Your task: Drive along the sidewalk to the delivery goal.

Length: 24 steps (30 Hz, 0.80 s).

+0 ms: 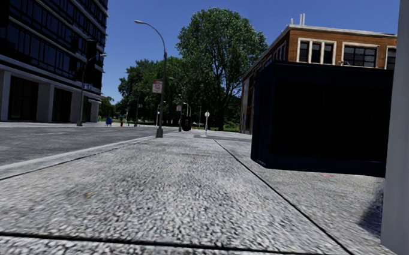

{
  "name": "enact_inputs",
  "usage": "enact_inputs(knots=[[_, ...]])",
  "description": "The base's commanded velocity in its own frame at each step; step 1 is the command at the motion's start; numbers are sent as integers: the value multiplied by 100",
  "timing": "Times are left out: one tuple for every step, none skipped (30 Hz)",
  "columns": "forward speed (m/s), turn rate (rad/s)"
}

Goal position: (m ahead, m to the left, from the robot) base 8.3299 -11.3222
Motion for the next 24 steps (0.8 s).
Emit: enact_inputs(knots=[[200, -7], [200, -16], [200, -16], [200, -20], [195, -22], [182, -22], [171, -23], [164, -25], [137, -32], [128, -39], [125, -44], [124, -45], [123, -46], [123, -48], [123, -53], [123, -53], [123, -54], [123, -55], [123, -55], [123, -55], [123, -55], [123, -56], [123, -56], [123, -56]])
